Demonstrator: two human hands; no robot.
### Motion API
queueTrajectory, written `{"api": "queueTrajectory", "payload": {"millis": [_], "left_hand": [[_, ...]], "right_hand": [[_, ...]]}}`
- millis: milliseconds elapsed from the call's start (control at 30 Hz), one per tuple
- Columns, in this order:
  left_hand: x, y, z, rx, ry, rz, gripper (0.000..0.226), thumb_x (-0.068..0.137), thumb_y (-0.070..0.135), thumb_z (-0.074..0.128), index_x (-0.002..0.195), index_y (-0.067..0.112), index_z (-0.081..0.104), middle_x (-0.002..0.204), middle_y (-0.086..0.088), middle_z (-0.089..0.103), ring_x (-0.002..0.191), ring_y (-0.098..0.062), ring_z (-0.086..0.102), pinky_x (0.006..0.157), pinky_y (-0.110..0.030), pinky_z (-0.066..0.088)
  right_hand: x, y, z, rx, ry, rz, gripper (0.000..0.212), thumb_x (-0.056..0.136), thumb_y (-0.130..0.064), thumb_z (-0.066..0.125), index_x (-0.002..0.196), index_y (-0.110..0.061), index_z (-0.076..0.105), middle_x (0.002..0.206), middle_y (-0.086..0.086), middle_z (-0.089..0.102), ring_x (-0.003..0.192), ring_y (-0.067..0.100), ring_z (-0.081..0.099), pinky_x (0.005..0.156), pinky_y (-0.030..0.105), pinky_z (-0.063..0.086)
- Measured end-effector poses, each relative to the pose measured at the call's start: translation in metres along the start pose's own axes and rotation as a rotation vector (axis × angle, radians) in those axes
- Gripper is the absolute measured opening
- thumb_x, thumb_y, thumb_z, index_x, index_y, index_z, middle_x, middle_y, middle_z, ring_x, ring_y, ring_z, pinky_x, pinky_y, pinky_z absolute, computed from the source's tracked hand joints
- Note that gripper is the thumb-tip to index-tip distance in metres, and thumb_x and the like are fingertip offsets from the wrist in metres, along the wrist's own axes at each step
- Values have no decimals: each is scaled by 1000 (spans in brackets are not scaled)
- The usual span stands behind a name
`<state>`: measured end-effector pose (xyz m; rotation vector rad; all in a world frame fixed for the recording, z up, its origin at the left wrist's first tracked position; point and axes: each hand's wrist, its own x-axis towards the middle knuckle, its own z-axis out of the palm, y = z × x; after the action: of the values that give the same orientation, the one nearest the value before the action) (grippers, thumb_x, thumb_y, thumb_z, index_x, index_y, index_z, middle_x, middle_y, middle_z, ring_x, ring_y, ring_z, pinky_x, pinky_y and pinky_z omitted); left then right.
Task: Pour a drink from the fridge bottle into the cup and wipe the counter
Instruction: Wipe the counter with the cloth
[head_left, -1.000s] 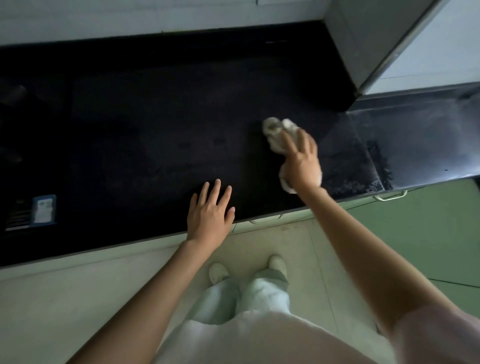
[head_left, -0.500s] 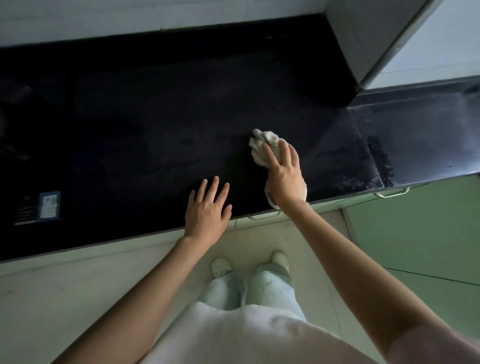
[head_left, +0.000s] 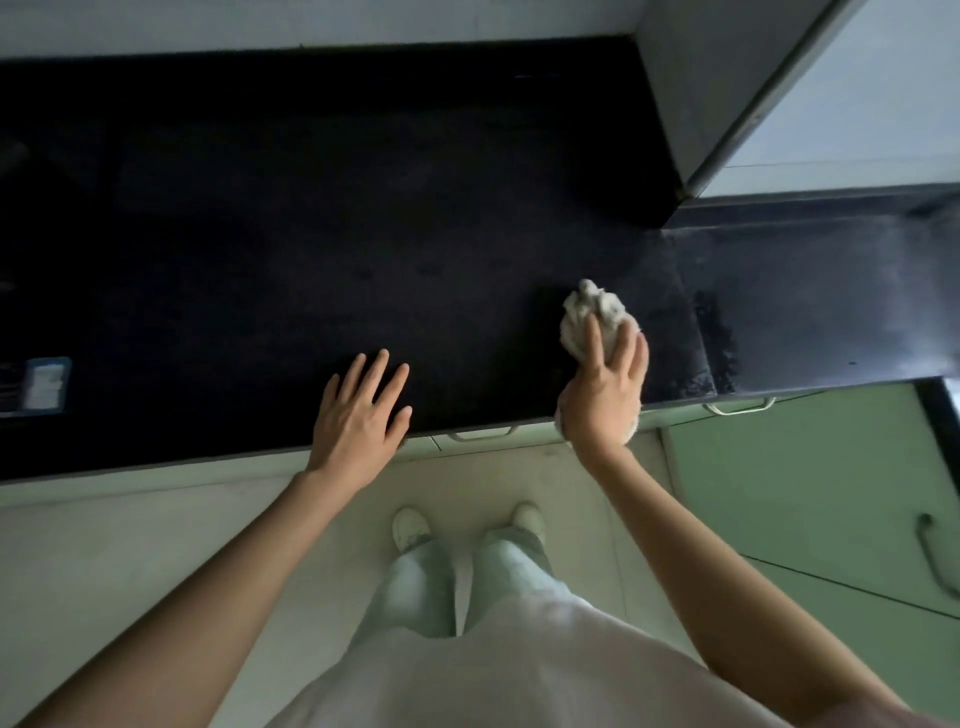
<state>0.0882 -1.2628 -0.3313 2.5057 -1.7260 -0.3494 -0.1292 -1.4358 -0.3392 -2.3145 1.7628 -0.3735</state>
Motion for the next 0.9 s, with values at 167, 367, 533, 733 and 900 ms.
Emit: {"api": "queueTrajectory", "payload": {"millis": [167, 367, 533, 733, 900], "left_hand": [[10, 45, -9, 5, 7, 10, 56, 93, 42, 30, 137, 14, 50, 149, -13, 40, 136, -37, 38, 103, -59, 36], [38, 119, -2, -20, -66, 18, 60, 93, 46, 22, 141, 18, 46, 151, -10, 38, 138, -33, 34, 107, -56, 32], [44, 143, 18, -1, -93, -33, 53, 98, 41, 38, 143, 15, 41, 154, -12, 30, 141, -35, 27, 109, -55, 28], [41, 145, 16, 10, -69, -22, 53, 94, 41, 38, 135, 11, 52, 145, -16, 44, 132, -39, 42, 99, -58, 40], [40, 140, 20, 21, -60, -12, 56, 92, 37, 56, 142, 15, 43, 152, -12, 35, 139, -36, 33, 108, -55, 33]], "right_hand": [[38, -19, 0, 38, -161, -303, 85, 74, 3, 62, 147, -30, 31, 153, 9, 22, 140, 31, 19, 93, 42, 49], [122, 54, -19, -24, -168, -319, 77, 80, 3, 58, 147, -28, 34, 153, 14, 25, 141, 35, 19, 103, 49, 43], [85, 109, -48, 2, -135, -84, 81, 80, 1, 57, 146, -35, 29, 157, 7, 16, 144, 28, 11, 76, 48, 53], [48, 71, -28, 11, -182, -420, 86, 73, 6, 60, 147, -29, 33, 154, 10, 25, 142, 33, 20, 84, 41, 53], [127, 43, -20, 6, -285, -561, 83, 81, 1, 58, 150, -30, 25, 156, 8, 19, 144, 31, 14, 100, 44, 45]]}}
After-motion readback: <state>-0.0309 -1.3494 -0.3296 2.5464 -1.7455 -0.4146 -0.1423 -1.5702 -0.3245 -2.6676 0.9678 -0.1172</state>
